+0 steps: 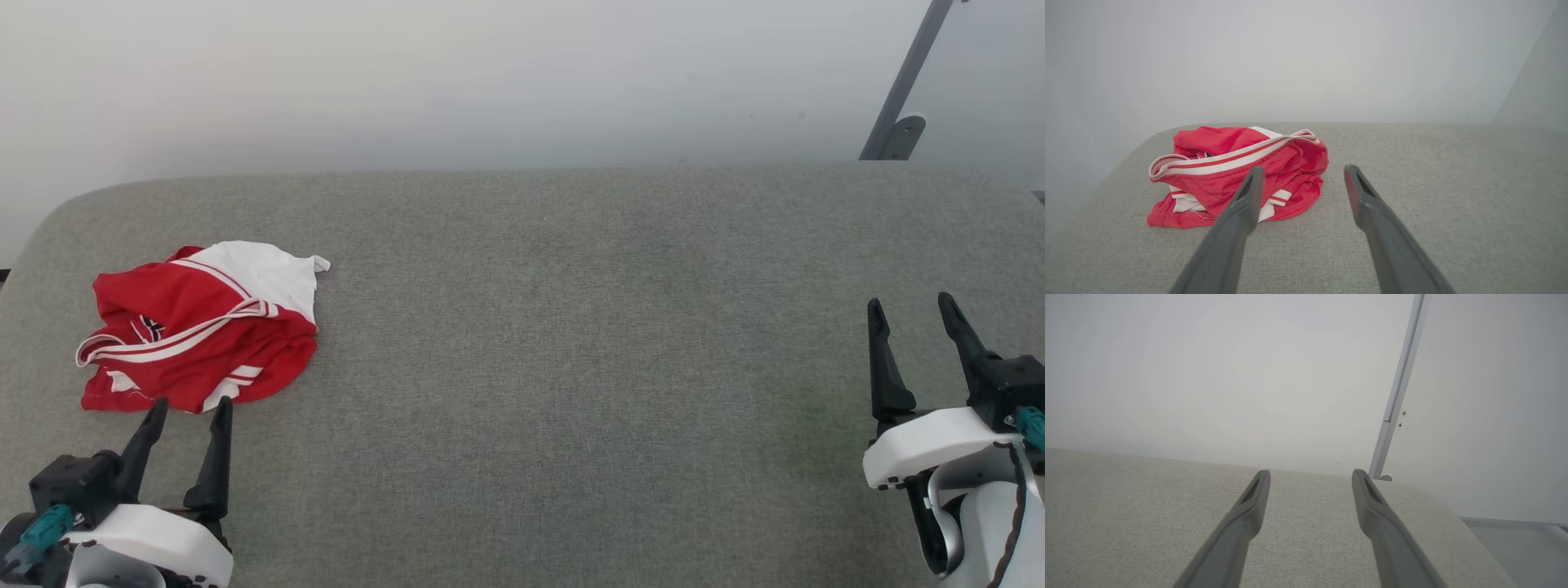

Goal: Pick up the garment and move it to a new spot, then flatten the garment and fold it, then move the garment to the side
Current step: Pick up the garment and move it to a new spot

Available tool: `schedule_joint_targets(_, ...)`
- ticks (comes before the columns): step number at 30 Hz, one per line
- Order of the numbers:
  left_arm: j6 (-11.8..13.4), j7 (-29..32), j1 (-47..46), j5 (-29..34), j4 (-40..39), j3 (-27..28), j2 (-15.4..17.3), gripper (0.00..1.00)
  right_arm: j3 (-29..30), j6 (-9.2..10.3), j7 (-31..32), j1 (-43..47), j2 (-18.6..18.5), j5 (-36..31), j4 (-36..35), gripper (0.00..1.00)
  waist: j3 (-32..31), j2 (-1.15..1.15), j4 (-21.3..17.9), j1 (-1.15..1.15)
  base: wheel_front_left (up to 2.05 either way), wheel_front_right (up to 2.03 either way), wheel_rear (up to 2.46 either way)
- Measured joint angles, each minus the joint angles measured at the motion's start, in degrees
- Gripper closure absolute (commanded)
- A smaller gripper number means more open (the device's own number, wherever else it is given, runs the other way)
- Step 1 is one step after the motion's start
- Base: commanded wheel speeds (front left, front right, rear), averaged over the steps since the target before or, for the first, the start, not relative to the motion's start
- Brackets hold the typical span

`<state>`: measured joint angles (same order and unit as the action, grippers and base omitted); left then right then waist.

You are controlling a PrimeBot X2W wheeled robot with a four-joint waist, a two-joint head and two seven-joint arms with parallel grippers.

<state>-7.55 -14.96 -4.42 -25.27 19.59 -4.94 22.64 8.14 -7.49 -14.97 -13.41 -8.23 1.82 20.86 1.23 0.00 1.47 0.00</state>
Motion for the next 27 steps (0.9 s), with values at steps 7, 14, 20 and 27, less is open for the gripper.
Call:
schedule_joint_targets(7, 0.00, 0.00, -0.90, -0.82, 0.57, -0.33, -0.57, 0.00, -0.02, 0.00, 0.00, 0.48, 0.58, 0.76, 0.12, 0.00, -0.20, 0.00, 1.87, 0.00, 0.00, 0.00, 0.00)
schedule_joint_targets(14, 0.00, -0.01, -0.34, 0.41, 1.30, 1.00, -2.03, 0.00, -3.03, 0.00, 0.00, 0.82, 1.81, 3.24, 2.12, 0.00, -0.69, 0.00, 7.08, 0.00, 0.00, 0.00, 0.00)
schedule_joint_targets(20, 0.00, -0.01, 1.01, 1.93, 1.42, 3.12, -3.97, 0.00, -7.32, -0.01, -0.01, 0.24, 2.42, 4.93, 4.22, 0.00, -1.14, 0.00, 13.95, 0.00, 0.00, 0.00, 0.00)
schedule_joint_targets(27, 0.00, -0.01, 2.91, 3.42, 1.71, 6.83, -6.47, 0.00, -11.56, 0.00, 0.00, -1.10, 3.38, 7.83, 6.46, 0.00, -1.95, 0.00, 22.88, 0.00, 0.00, 0.00, 0.00)
